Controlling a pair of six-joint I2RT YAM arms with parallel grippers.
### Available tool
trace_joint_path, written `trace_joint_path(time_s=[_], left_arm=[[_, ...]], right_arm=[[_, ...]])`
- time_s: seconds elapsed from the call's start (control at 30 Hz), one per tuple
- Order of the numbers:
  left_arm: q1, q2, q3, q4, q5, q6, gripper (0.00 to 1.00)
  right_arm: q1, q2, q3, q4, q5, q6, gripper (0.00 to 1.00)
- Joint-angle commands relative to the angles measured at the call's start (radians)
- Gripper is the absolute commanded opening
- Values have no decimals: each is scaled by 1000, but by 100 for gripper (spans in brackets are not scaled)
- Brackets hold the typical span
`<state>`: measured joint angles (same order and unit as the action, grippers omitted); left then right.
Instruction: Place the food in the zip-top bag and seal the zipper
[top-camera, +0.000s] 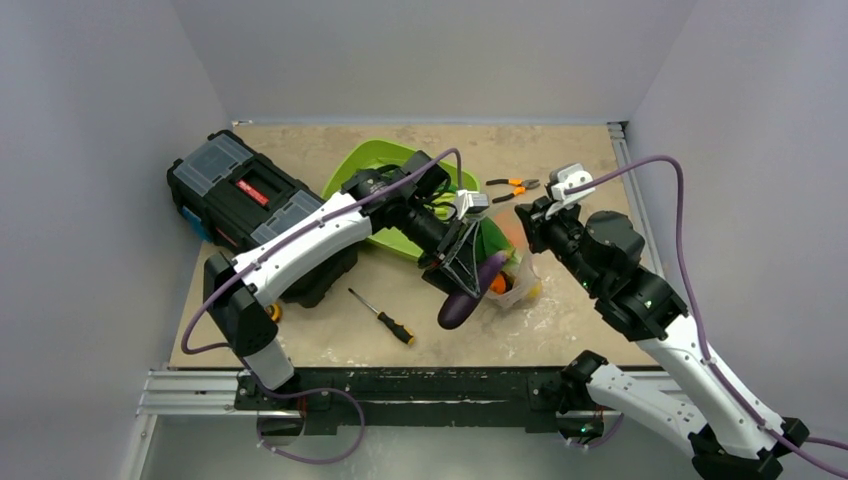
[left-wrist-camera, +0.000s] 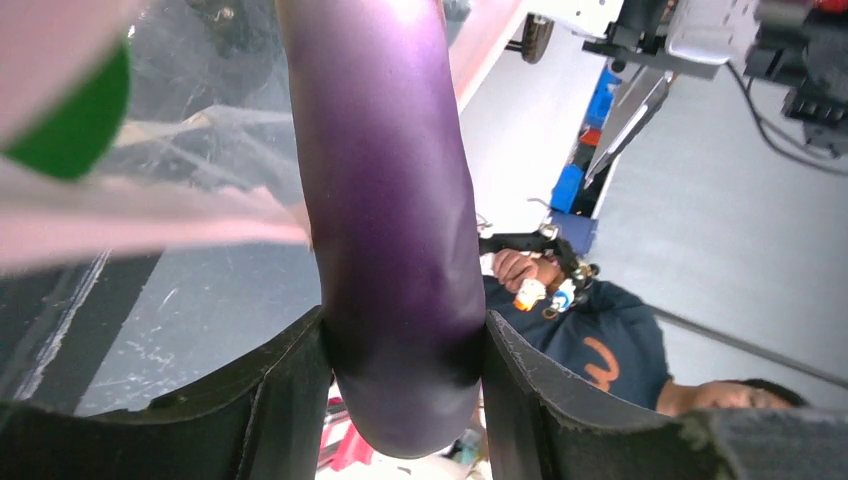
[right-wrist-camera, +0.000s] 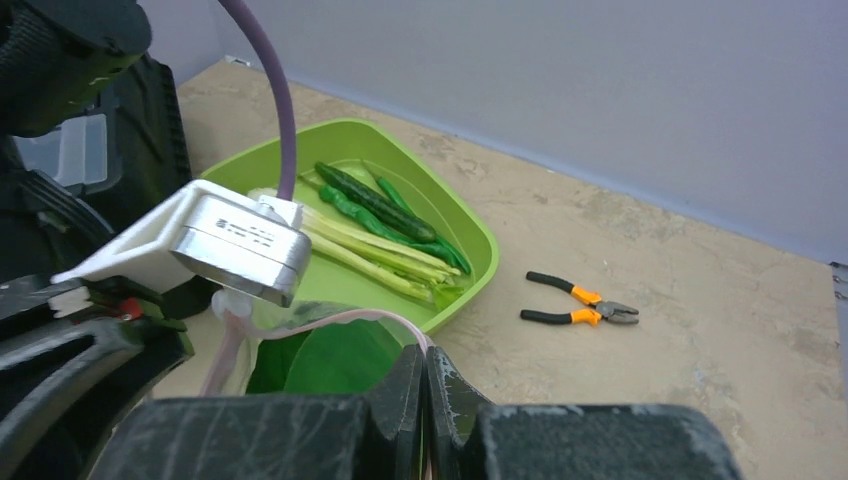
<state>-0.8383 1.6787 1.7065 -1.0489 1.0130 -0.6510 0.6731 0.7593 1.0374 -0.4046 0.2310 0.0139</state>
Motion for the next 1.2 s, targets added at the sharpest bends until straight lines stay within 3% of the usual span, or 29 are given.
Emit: trace_joint_path(time_s=[0.0,0.23,0.5,0.73,1.0,1.17], left_arm=[[-5,-31,-50,220,42,-214,12],[-6,-59,-196,578,46,-554,22],[-5,-21,-133,552,-16,-605,28],[1,-40,-144,615,-88,-668,47],[8,-16,-126,654,-170,-742,49],[11,-7,-102,594,-223,-731,55]], right_arm=[[0,-15,-8,128,-14,-46,0],[0,-10,-18,137,-32,-27,0],[0,-6,-18,136,-24,-20,0],[0,-11,-17,132,-14,32,0],[-1,-7,-14,133,-10,58,0],[0,-12,-13,129,-3,56,0]])
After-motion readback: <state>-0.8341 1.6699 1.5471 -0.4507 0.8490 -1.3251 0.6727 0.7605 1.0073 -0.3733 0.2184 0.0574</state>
